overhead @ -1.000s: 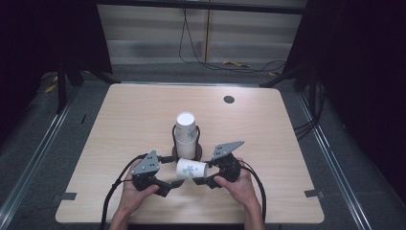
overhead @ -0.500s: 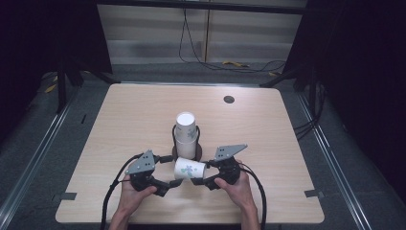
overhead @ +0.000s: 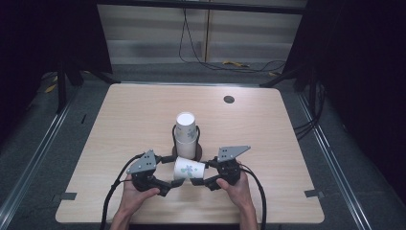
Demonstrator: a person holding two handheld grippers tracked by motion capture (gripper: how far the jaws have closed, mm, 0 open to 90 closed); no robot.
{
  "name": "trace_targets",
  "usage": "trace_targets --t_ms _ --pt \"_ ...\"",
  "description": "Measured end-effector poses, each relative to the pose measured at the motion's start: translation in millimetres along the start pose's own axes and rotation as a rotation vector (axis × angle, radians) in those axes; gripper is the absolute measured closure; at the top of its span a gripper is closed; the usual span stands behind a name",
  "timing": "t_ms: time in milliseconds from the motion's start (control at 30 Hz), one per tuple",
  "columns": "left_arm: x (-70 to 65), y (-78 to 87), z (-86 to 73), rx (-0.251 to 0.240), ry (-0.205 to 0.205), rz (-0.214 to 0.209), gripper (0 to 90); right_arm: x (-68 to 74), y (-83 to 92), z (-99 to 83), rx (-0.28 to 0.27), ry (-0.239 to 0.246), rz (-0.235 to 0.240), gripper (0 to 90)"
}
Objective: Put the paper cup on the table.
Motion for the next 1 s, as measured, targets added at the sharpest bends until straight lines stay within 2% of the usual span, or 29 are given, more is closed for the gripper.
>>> trace_targets --t_ms 167,267,367,600,767,1000 --pt "-1.4 1.2 4.3 -0.031 0.012 -0.016 15.7 -0.4 -0.4 0.8 -0.019 -0.003 0.010 36.3" --pt "-1.5 3.4 5.9 -0.027 0.000 0.000 16.3 0.3 -0.3 1.0 -0.032 -0.001 0.011 36.3" --pt "0.4 4.4 5.3 -0.027 0.010 0.002 16.2 2.8 -0.4 1.9 -0.049 0.003 0.031 36.3" --pt "-0.6 2.2 5.3 -0.032 0.008 -0.009 15.5 4.8 -1.9 1.3 -0.056 0.015 0.045 36.4" --pt "0.1 -1.5 4.9 -0.043 0.016 -0.036 15.5 4.3 -0.2 1.2 -0.055 0.018 0.047 36.5" --pt "0.0 -3.4 4.4 -0.043 0.002 -0.056 13.7 5.1 -0.5 -0.1 -0.040 0.023 0.050 36.5"
Point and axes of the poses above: each handheld gripper's, and its own axes: y roughly backward along the jaws, z roughly out of its top, x roughly to its left, the point moved 10 cm from there along -y, roughly forward along the jaws, and after that the axes turned 10 degrees about -y, right-handed, at the moved point
